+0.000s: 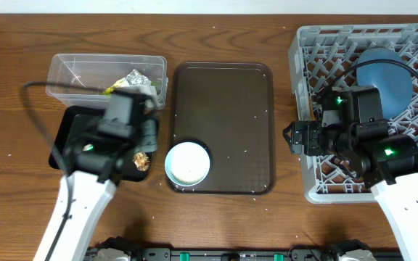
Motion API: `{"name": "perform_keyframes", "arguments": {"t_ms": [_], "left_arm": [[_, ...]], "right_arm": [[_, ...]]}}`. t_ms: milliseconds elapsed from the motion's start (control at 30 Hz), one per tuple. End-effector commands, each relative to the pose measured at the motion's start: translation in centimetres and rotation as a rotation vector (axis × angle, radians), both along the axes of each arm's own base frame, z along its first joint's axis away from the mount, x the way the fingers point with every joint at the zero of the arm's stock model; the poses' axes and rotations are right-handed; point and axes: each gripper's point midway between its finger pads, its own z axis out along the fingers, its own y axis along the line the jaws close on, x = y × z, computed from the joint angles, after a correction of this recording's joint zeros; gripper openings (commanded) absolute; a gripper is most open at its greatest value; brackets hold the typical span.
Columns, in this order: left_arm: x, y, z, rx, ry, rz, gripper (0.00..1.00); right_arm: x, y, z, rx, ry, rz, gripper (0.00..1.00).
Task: Sort waste into correct bins and load items into the dishwasher rack
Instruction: 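Grasp the carrot with the left gripper and place it on the black tray, then reach the left gripper to the light-blue rice bowl rim and grasp it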
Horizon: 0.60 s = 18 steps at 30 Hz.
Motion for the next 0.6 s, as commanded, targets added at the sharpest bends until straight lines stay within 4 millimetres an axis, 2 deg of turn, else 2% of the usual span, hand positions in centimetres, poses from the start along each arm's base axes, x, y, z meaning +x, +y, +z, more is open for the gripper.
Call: {"name": "perform_keyframes", "arguments": {"t_ms": [0, 167, 200, 233, 400, 467, 567], "left_arm": [[-0.8, 3.4, 0.5, 0.036, 0.005, 0.145, 0.19], [-2.5, 6.2, -3.1, -0.011, 0.085, 0.369, 0.19], [-2.6, 6.6, -3.9, -0.033, 0.085, 0.429, 0.28], [-2.6, 7.0, -5.0, -0.058, 0.078, 0.497, 0.31], [-2.6, 8.5, -9.2, -0.208, -0.007, 0.822, 0.33], [-2.7, 8.9, -10.2, -0.248, -0.035, 0.903, 0.33], [-2.3, 9.1, -11.2, -0.265, -0.065, 0.922, 0.34]], "right_arm": [[0.4, -0.5, 0.2, 0.003, -0.010, -0.021, 0.92], [0.7, -0.5, 0.4, 0.006, -0.024, -0.021, 0.92], [0.6, -0.5, 0.4, 0.006, -0.023, -0.021, 0.92], [0.6, -0.5, 0.4, 0.006, -0.022, -0.020, 0.91], [0.4, -0.5, 0.3, 0.003, -0.011, -0.021, 0.92], [0.3, -0.5, 0.2, 0.002, -0.007, -0.021, 0.92], [0.3, -0.5, 0.2, 0.003, -0.006, -0.020, 0.91]]}}
